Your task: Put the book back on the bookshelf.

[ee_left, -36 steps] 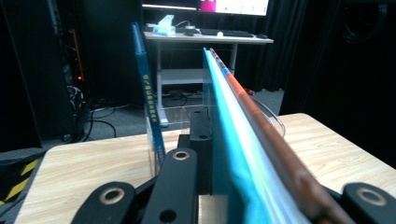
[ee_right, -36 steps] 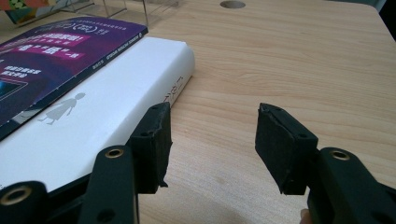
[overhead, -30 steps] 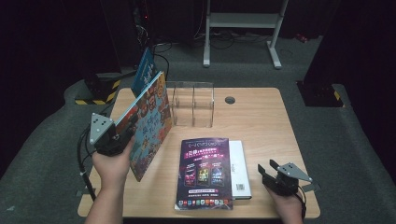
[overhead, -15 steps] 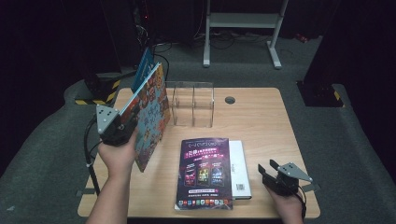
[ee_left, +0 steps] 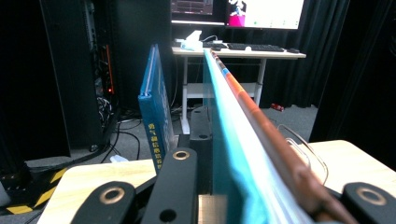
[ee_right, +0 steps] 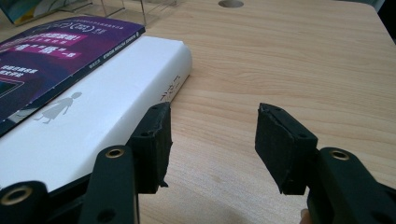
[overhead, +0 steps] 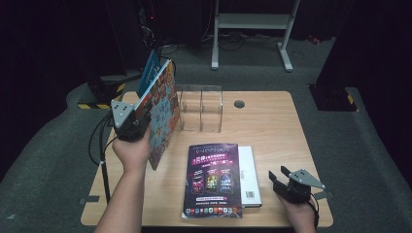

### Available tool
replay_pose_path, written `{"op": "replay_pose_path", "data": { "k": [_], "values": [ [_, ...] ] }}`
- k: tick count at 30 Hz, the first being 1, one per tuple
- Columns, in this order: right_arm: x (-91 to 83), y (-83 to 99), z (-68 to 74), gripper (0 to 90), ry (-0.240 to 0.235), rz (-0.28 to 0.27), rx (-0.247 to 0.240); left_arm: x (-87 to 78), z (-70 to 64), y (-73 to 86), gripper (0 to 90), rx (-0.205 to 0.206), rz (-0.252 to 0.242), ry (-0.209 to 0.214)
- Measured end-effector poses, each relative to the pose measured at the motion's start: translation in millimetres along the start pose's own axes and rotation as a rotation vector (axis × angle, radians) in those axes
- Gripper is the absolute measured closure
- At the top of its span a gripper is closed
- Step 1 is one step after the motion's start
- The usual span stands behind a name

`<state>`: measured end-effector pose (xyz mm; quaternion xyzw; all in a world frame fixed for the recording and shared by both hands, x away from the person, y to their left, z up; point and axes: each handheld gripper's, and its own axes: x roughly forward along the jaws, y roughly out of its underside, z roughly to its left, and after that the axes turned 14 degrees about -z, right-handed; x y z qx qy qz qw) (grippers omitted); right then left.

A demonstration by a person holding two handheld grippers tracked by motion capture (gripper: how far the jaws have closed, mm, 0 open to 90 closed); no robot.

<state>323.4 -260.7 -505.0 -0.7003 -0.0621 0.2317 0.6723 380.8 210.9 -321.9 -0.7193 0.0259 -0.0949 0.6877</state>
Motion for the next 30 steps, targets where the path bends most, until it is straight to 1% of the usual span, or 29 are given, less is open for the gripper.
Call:
{"op": "replay_pose_path", "data": {
  "k": [7, 13, 16, 20, 26, 30],
  "values": [
    [0.1, 0.3, 0.7, 46.0, -0.001, 0.004, 0.0, 9.6, -1.8, 5.3, 81.2, -0.008, -0.013, -0.021],
    [0.4, 0.3, 0.2, 46.0, -0.002, 0.003, 0.003, 17.0, -3.0, 7.4, 81.2, -0.006, -0.014, -0.024],
    [-0.2, 0.1, 0.0, 46.0, -0.001, 0.001, 0.002, 20.4, -3.8, 8.8, 81.2, -0.012, -0.017, -0.026],
    [0.2, 0.5, 0.1, 46.0, -0.002, 0.002, 0.003, 25.7, -3.1, 11.0, 81.2, -0.013, -0.016, -0.031],
    [0.3, 0.5, 1.4, 46.0, -0.004, 0.004, -0.001, 33.0, -0.7, 14.6, 81.2, -0.028, -0.025, -0.043],
    [1.1, 1.0, 2.4, 46.0, -0.005, 0.006, -0.002, 38.4, -1.6, 17.3, 81.2, -0.019, -0.026, -0.052]
  ]
}}
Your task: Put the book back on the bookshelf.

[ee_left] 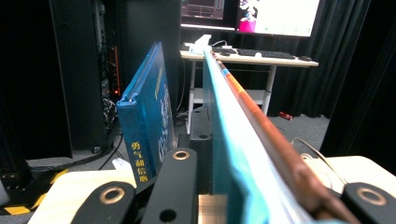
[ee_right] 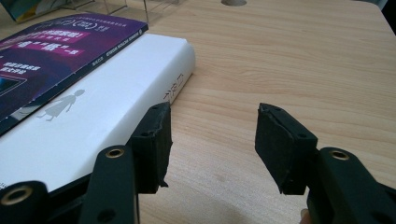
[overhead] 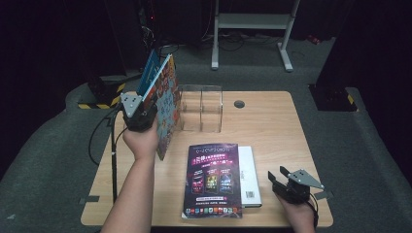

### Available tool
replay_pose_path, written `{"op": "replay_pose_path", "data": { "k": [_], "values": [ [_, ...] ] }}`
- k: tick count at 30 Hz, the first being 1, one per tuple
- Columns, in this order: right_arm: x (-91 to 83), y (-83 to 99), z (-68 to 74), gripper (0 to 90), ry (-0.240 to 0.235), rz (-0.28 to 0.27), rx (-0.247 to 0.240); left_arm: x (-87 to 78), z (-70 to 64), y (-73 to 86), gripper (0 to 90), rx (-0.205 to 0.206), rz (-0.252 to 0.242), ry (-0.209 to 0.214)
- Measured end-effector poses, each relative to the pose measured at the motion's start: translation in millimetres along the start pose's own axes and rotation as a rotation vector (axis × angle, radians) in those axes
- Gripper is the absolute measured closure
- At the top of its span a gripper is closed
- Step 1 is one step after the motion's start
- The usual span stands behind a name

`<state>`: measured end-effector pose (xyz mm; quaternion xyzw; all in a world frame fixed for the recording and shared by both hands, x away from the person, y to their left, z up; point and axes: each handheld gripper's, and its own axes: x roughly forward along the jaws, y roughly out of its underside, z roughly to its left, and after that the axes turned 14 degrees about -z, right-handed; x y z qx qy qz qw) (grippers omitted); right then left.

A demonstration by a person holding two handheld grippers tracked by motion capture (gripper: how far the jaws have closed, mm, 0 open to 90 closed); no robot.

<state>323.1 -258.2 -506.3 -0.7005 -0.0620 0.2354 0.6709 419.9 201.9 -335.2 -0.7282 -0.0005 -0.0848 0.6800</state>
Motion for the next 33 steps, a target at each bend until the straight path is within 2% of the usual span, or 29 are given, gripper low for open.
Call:
{"op": "replay_pose_path", "data": {
  "k": [11, 16, 22, 27, 33],
  "values": [
    [-0.5, 0.4, -1.7, 46.1, 0.005, 0.001, 0.006, 15.4, -6.8, 10.9, 81.2, 0.01, -0.003, -0.009],
    [-0.4, 0.7, -2.0, 46.1, 0.005, 0.002, 0.009, 19.6, -4.1, 15.1, 81.2, -0.005, 0.005, -0.016],
    [0.2, 1.2, -1.9, 46.1, 0.006, 0.003, 0.004, 23.3, -1.7, 21.4, 81.2, 0.004, 0.012, -0.028],
    [0.2, 1.5, -1.8, 46.1, 0.007, 0.004, 0.004, 25.0, 1.3, 26.0, 81.2, -0.011, 0.006, -0.036],
    [-0.4, 1.2, -0.7, 46.1, 0.009, 0.004, 0.011, 26.4, 0.8, 30.1, 81.2, -0.009, -0.008, -0.038]
  ]
}}
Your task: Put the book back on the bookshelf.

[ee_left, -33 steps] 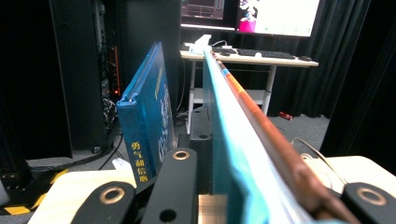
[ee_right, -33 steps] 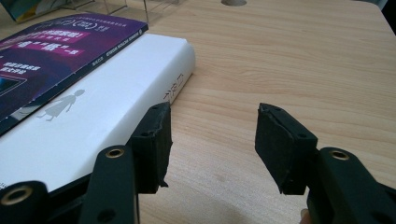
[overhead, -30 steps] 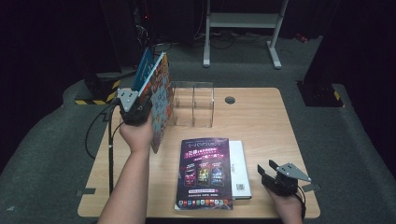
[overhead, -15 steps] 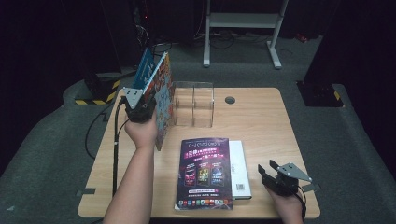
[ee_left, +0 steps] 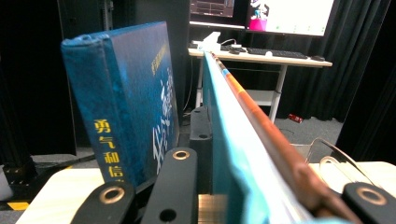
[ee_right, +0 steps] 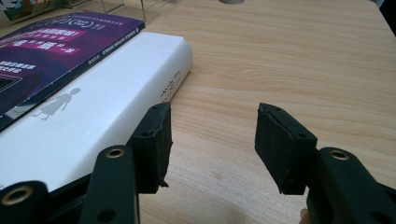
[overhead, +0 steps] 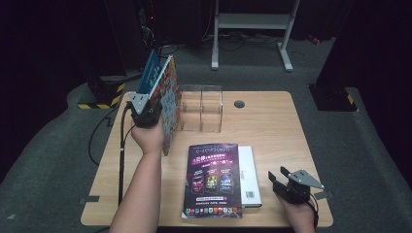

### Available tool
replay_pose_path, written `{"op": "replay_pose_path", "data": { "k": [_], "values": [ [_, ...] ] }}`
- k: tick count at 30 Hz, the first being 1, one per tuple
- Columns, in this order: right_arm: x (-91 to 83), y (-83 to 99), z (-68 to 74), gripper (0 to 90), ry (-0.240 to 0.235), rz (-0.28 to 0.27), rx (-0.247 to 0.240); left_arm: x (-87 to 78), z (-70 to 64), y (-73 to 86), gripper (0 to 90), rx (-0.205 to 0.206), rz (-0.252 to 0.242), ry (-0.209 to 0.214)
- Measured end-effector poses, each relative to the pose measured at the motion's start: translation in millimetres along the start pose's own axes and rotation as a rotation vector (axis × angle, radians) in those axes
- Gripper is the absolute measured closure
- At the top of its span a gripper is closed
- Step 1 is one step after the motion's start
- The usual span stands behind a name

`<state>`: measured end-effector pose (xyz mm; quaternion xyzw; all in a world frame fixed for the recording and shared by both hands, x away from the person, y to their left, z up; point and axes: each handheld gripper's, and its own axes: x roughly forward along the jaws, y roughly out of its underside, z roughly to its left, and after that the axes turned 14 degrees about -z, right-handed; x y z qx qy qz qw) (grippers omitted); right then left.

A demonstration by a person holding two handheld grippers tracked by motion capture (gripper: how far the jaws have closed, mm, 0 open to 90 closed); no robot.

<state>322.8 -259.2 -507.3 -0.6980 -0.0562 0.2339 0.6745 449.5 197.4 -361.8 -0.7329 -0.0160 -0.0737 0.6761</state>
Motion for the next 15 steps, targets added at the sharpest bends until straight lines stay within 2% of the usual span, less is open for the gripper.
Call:
{"op": "replay_pose_path", "data": {
  "k": [15],
  "values": [
    [0.3, 0.2, 0.3, 46.2, -0.003, 0.001, -0.007, 0.1, 0.2, 7.0, 81.1, -0.01, -0.021, -0.011]
  ]
}}
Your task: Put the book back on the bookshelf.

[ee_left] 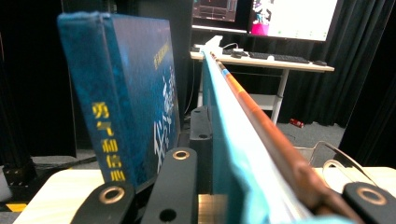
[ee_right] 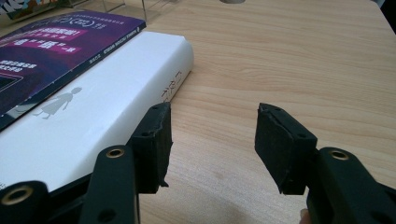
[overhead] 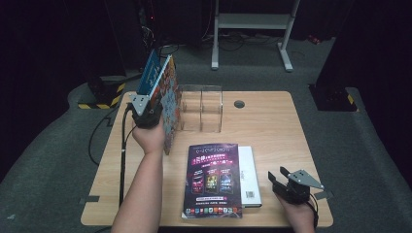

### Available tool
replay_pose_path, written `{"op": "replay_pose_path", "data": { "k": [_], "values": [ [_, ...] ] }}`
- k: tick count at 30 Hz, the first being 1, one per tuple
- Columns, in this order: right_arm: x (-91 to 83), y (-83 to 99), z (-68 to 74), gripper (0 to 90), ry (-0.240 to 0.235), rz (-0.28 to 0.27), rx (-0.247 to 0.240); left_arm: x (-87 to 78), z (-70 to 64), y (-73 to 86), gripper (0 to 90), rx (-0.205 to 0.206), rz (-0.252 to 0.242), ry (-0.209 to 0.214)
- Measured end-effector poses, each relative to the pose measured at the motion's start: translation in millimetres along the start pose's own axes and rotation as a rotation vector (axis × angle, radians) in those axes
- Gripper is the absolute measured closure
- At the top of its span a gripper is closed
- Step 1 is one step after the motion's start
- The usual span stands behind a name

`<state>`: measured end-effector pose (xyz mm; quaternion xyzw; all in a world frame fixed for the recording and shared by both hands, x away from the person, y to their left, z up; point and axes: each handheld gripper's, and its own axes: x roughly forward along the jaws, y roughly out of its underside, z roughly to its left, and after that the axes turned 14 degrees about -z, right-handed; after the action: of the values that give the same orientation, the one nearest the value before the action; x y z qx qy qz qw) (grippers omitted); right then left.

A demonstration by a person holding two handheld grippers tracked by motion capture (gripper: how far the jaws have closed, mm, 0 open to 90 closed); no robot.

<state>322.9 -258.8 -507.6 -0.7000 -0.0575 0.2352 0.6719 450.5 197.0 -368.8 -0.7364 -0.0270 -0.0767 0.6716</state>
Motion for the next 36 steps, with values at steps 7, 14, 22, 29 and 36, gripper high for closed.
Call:
{"op": "replay_pose_path", "data": {
  "k": [7, 14, 22, 29, 36],
  "values": [
    [-0.2, 0.0, 0.1, 46.3, 0.001, -0.001, -0.002, -0.2, -0.8, 2.8, 81.1, 0.003, -0.005, 0.003],
    [0.0, 0.0, 0.7, 46.3, -0.002, 0.0, -0.006, -0.3, -1.2, 4.8, 81.1, 0.001, -0.011, 0.002],
    [0.0, 0.2, 0.5, 46.3, -0.002, 0.001, -0.005, -4.0, -4.5, 9.7, 80.9, 0.011, -0.021, 0.01],
    [0.0, 0.2, 0.8, 46.3, -0.004, 0.001, -0.004, -11.4, 0.3, 13.6, 80.6, 0.004, -0.02, 0.014],
    [1.0, 0.5, 2.0, 46.3, -0.007, 0.002, -0.007, -15.8, 10.8, 13.0, 80.3, -0.012, -0.004, 0.019]
  ]
}}
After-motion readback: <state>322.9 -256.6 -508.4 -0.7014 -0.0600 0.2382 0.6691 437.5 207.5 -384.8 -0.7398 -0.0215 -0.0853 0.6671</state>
